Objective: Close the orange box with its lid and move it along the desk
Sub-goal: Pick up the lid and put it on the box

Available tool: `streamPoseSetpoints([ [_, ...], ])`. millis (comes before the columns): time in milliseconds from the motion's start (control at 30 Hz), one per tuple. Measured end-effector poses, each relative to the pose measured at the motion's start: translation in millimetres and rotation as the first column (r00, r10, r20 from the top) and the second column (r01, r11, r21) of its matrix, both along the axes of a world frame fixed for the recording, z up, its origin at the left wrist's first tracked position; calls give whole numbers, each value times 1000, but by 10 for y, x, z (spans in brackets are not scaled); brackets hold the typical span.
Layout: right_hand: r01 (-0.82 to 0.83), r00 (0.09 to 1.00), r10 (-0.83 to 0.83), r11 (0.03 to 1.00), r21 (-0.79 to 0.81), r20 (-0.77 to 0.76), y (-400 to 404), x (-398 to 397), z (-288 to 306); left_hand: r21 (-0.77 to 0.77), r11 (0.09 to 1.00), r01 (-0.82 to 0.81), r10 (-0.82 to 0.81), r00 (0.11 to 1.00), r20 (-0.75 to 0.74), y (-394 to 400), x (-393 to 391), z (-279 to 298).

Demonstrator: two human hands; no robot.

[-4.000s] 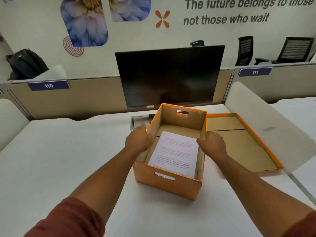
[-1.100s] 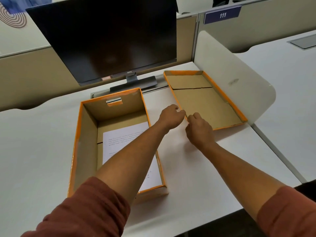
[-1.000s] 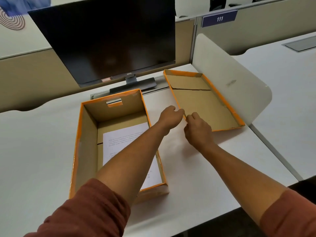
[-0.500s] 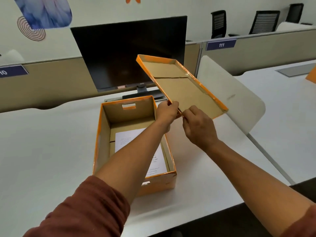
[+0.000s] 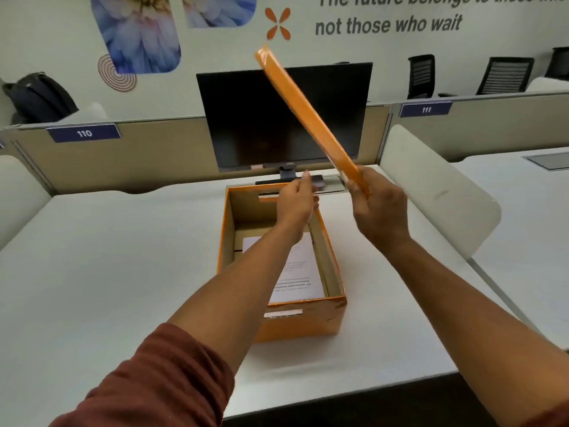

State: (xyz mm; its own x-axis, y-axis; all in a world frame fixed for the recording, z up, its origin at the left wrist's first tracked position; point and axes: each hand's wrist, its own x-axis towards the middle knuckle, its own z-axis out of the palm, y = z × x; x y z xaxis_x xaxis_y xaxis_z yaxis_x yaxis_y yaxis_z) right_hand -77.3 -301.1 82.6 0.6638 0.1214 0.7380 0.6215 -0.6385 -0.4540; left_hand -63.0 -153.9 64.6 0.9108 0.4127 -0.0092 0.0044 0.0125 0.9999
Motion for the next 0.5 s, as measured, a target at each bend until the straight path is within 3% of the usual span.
streamPoseSetpoints([
  [167, -88, 990, 114, 957, 275, -79, -28, -129, 304, 55, 996, -68, 71, 996, -57, 317, -214, -172],
  [300, -131, 918, 344, 731, 669, -197, 10, -250, 475, 141, 985, -96, 101, 994, -31, 423, -362, -192],
  [500, -64, 763, 598, 449, 891, -246, 49, -387, 352, 129, 974, -185, 192, 980, -45, 772, -617, -49],
])
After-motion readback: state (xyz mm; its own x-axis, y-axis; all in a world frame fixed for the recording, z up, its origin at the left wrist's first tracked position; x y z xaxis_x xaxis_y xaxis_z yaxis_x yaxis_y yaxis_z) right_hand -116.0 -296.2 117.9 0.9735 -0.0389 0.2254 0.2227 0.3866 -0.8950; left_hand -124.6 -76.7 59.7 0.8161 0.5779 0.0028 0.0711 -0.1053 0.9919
